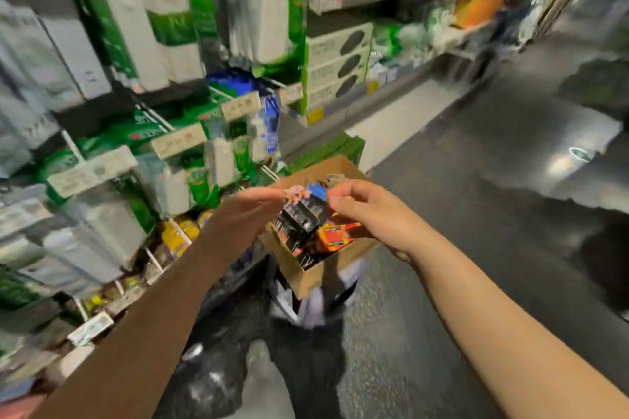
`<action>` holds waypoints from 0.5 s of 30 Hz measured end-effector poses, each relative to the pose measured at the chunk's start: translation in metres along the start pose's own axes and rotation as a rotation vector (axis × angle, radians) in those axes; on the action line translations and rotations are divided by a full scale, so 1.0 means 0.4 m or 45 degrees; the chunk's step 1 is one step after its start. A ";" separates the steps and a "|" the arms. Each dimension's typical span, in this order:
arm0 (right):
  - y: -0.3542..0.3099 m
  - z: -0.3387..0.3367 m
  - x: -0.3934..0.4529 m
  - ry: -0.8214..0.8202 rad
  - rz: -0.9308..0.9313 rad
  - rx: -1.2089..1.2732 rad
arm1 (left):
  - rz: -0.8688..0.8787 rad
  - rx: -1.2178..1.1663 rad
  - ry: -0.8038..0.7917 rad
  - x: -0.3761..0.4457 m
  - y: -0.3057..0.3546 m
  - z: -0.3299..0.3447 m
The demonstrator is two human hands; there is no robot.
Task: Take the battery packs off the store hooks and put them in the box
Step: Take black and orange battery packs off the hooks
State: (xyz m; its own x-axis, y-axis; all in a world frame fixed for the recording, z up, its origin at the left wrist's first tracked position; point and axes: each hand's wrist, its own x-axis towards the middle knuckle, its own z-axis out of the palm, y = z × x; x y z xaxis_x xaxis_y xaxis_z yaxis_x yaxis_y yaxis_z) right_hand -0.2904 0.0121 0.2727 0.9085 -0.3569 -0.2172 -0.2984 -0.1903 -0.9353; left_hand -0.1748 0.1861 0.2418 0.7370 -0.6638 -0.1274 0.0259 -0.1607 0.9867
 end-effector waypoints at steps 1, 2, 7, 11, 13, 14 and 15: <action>0.018 -0.001 0.023 -0.017 0.047 0.023 | -0.020 -0.015 0.006 0.024 -0.028 0.002; 0.036 -0.003 0.050 -0.024 0.085 0.029 | -0.039 -0.033 0.006 0.050 -0.055 0.000; 0.130 -0.016 0.228 -0.015 0.284 0.060 | -0.172 0.104 -0.072 0.219 -0.180 -0.024; 0.213 -0.008 0.382 0.009 0.447 0.059 | -0.282 0.112 -0.096 0.357 -0.262 -0.049; 0.260 0.013 0.454 0.000 0.529 0.088 | -0.305 0.131 -0.115 0.416 -0.314 -0.058; 0.277 0.021 0.478 0.000 0.554 0.091 | -0.316 0.146 -0.116 0.437 -0.330 -0.060; 0.302 0.034 0.507 0.003 0.589 0.104 | -0.349 0.163 -0.109 0.463 -0.357 -0.065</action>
State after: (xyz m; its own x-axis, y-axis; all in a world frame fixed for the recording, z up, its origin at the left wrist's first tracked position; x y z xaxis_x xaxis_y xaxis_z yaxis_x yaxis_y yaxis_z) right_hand -0.1383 -0.0708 0.1119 0.6848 -0.3897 -0.6158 -0.6478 0.0616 -0.7593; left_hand -0.0244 0.1052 0.0801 0.6546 -0.6414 -0.4001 0.1263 -0.4290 0.8944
